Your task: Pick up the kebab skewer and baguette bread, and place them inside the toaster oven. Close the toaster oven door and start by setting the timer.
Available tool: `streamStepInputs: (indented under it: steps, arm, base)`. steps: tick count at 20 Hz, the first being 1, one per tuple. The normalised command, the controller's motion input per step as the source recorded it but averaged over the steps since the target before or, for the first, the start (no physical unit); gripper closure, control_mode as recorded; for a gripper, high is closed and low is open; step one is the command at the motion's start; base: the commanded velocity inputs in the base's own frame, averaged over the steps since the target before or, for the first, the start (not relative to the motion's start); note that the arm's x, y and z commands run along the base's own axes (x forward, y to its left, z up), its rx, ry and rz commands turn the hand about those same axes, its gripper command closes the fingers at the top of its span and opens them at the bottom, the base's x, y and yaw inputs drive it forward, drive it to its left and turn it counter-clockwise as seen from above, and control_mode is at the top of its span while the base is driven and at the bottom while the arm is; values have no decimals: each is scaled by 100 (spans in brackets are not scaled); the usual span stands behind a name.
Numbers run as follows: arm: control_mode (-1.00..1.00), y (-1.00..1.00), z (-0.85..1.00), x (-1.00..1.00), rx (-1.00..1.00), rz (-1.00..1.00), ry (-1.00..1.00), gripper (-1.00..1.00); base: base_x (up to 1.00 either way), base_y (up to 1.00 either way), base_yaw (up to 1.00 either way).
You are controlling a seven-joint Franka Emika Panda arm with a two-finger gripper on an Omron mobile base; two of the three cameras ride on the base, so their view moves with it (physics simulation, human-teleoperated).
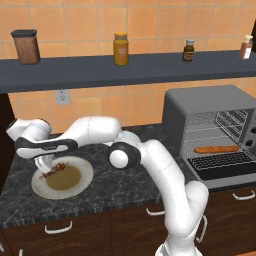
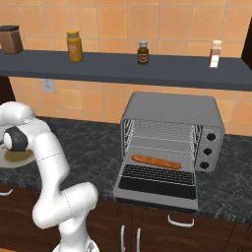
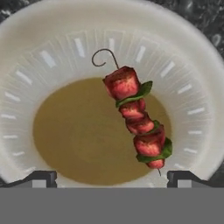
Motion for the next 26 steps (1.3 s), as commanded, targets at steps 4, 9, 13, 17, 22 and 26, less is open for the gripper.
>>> streamStepInputs:
  steps: [4,9,13,17,22,26]
  arm:
    - [-100,-31,-22,2,5,14,0,-100]
    - [-100,-35,-13,0,16,15,-2,-100]
    - [-100,-27,-11,0,25,12,-2,-100]
    - [-100,-8,-20,-1,26,9,-4,-100]
    - [-100,1,-15,0,10,1,0,-100]
    - [-100,8,-15,0,0,0,1,-100]
  base:
    - [0,0,0]
    - [0,0,0]
    - [0,0,0]
    - [0,0,0]
    - [0,0,0]
    - [0,0,0]
